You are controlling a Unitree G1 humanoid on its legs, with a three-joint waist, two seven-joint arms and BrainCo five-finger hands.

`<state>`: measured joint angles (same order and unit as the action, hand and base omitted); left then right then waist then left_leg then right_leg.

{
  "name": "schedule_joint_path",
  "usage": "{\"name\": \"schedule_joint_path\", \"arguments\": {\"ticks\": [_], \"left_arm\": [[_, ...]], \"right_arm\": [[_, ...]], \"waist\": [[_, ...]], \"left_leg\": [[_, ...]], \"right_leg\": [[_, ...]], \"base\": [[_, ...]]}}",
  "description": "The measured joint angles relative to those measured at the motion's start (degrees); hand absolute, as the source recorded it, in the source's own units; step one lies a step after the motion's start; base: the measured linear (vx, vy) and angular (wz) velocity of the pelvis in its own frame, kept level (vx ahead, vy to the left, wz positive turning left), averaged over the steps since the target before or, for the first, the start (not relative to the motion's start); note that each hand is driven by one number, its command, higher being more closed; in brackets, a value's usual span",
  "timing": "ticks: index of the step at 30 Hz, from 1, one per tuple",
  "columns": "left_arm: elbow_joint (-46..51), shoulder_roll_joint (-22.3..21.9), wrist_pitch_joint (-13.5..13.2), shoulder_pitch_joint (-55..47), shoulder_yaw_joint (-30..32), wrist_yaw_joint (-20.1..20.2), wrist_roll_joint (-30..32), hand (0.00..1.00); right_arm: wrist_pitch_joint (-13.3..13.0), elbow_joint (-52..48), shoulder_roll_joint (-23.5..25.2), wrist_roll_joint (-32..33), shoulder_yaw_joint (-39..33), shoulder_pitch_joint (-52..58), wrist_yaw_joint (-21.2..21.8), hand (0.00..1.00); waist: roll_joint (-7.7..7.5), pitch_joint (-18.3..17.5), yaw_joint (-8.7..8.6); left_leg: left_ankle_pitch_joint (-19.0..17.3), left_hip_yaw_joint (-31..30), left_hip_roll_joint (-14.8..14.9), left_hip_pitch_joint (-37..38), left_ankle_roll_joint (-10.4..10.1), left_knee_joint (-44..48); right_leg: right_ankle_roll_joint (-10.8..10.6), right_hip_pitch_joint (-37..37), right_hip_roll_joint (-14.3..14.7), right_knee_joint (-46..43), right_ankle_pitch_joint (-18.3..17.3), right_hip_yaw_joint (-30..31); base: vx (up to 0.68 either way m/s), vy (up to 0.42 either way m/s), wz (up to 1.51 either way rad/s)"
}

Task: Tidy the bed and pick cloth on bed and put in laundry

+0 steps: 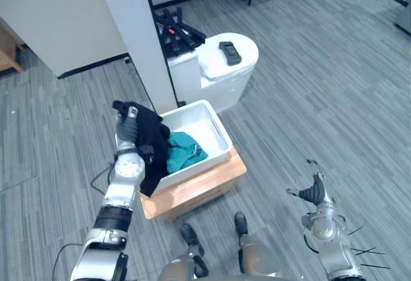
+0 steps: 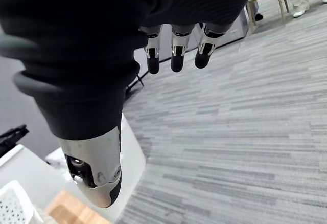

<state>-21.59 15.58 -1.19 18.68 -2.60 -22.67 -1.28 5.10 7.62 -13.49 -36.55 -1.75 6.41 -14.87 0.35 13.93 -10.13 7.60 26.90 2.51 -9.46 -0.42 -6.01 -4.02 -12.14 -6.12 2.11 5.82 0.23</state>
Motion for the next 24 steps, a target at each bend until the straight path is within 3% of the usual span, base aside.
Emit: {"name": "schedule_joint_path", "arguments": {"ticks": [6,10,18,24], "left_arm": [[-7.59,-2.99,2.28,0.02,-2.13,2.58,6.32,0.00],[-9.71,-3.68,4.42,0.05,-1.29,1.08,8.27,0.00],[-9.06,-3.60,4.56,-0.29,7.43,-2.72,8.29,0.00],[0.11,-3.08,3.34,-5.77,12.27,-3.97,7.07,0.00]], "right_arm": [[0.14,0.49,1.56,0.05,1.41,-2.36,-0.11,0.00],[0.29,2.02,2.23,0.59,1.77,-2.29,-0.39,0.00],[0.17,2.74,3.49,2.74,0.91,2.44,-1.19,0.00],[0.08,5.80,4.13,2.79,-1.86,6.26,0.03,0.00]], "waist": [[0.20,3.00,0.01],[0.38,3.23,0.14],[0.39,3.21,0.67],[0.44,2.76,1.46]], "left_leg": [[0.05,0.24,-0.32,-2.04,-0.06,0.00],[0.04,0.22,-0.48,-2.25,-0.05,0.00],[-0.19,-0.41,-0.62,0.90,0.24,0.00],[-0.71,-3.20,-0.57,4.53,0.95,-0.01]], "right_leg": [[0.24,-2.43,-0.05,0.08,0.17,1.25],[0.26,-2.50,-0.15,0.06,0.18,1.39],[0.50,1.14,-0.21,0.06,0.35,0.72],[0.21,6.01,-0.27,-0.02,0.14,-2.57]], "base": [[0.00,0.002,-0.09],[0.02,0.009,0.03],[0.06,0.015,0.07],[0.08,-0.011,0.22]]}}
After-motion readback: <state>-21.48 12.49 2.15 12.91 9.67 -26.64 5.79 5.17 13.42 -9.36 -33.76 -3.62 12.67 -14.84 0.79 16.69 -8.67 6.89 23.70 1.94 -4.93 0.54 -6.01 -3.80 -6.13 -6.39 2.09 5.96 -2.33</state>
